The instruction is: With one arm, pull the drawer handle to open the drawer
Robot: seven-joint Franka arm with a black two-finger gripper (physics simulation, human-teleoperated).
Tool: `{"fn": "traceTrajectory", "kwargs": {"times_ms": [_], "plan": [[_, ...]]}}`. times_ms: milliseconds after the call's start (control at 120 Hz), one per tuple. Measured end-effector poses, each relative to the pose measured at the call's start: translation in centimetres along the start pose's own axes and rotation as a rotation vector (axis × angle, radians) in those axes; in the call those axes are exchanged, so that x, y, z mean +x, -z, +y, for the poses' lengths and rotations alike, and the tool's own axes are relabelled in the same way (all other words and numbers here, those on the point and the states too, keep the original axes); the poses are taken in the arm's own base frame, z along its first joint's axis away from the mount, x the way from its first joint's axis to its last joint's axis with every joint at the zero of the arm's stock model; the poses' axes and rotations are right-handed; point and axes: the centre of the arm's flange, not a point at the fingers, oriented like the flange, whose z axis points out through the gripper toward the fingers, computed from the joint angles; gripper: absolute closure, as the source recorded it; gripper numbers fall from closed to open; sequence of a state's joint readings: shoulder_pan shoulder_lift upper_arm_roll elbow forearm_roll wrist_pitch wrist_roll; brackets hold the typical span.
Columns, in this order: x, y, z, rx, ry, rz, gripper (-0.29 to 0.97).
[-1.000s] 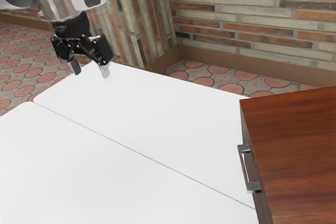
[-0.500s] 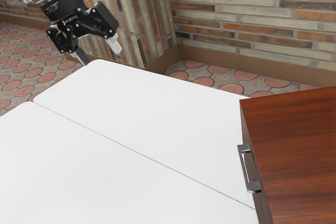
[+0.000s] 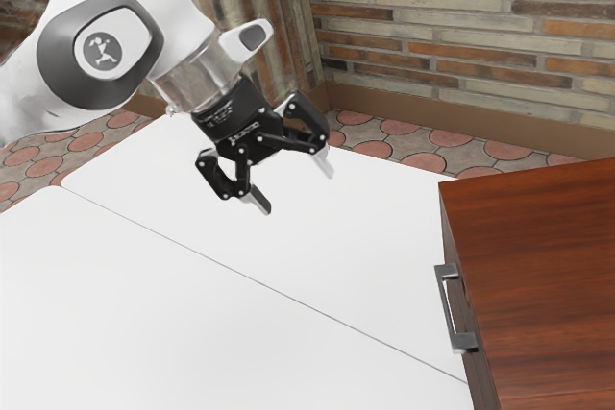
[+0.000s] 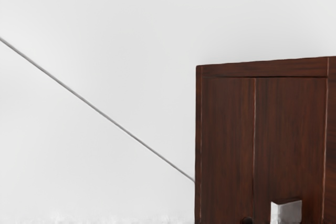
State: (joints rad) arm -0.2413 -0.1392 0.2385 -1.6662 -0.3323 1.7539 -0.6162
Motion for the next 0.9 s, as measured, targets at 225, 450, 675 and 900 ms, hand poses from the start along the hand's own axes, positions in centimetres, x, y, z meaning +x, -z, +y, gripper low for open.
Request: {"fn": "traceTrajectory", "kwargs": {"times_ms": [225,450,675,900], "plan": [[-6.3,-4.6,2.3,-0.083,0.017,0.006,0.04],[-5.6,-8.4,2.6,-0.116,0.084,0.097,0.12],[-8.9,-11.0,3.8,-0.173,0.092,0.129,0.18],[-9.5,-12.5,3.6,-0.212,0.136,0.146,0.25]]}}
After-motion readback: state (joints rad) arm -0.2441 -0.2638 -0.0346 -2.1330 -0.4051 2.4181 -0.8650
